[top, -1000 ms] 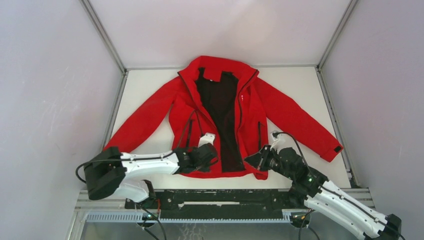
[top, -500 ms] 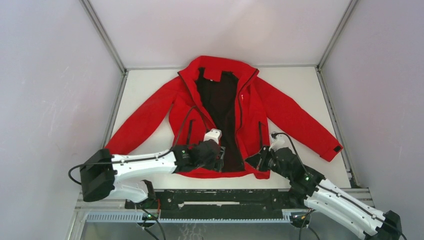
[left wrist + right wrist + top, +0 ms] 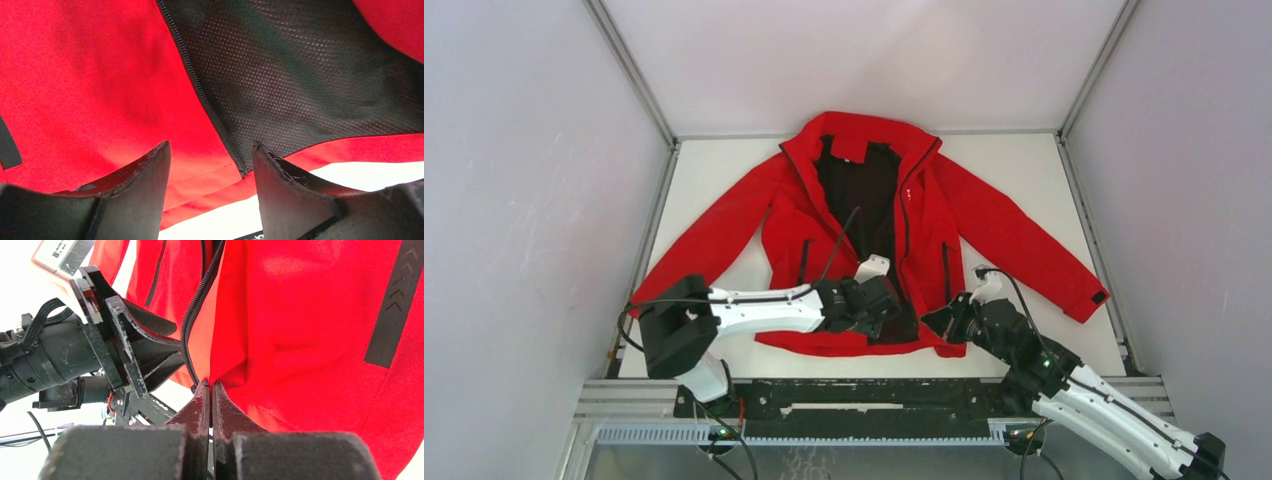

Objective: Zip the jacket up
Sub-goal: Adjust the jacket at the center of the board.

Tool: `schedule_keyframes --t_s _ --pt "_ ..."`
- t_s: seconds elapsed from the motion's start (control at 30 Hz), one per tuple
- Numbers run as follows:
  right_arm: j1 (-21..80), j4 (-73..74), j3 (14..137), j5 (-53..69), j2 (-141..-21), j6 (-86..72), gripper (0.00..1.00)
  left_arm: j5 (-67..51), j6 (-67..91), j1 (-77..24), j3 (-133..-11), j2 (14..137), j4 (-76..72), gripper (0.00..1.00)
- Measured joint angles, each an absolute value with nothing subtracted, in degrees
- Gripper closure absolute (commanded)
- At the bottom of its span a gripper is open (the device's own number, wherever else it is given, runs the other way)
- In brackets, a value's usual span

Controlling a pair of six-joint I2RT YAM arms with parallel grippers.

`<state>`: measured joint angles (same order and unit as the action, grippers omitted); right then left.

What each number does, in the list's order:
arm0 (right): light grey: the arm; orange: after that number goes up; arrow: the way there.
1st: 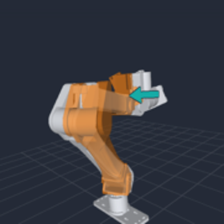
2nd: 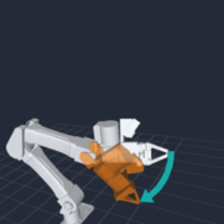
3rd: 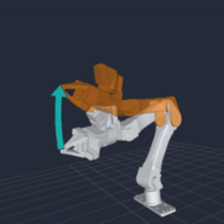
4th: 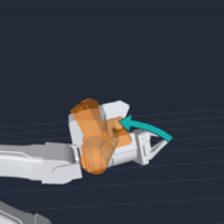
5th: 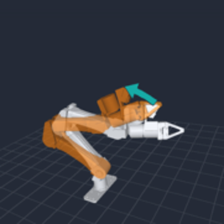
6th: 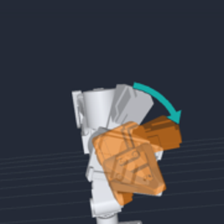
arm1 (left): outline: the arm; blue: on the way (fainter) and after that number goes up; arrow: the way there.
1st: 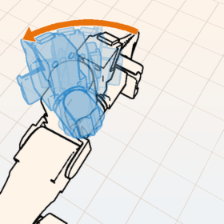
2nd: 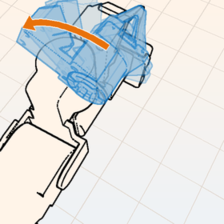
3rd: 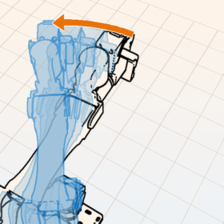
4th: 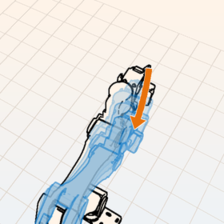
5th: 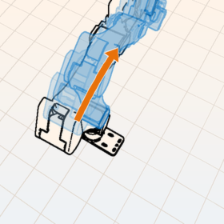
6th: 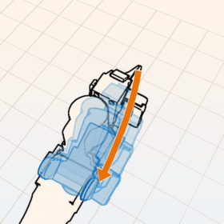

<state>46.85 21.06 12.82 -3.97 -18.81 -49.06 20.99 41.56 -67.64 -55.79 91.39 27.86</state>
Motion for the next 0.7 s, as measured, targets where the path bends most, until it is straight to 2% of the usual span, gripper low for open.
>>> schedule_keyframes --t_s 0.4,0.57,0.7 --pt "46.85 21.30 11.68 -3.79 -16.93 -49.08 1.00 23.88 41.23 -67.75 -60.20 97.93 31.42 0.52" --pt "46.85 21.32 11.68 -3.77 -16.58 -49.06 1.00 24.03 40.91 -67.75 -61.63 99.50 32.01 0.65" --pt "46.85 21.32 11.68 -3.75 -16.53 -49.06 1.00 24.14 40.45 -67.77 -61.73 99.68 32.34 0.83"
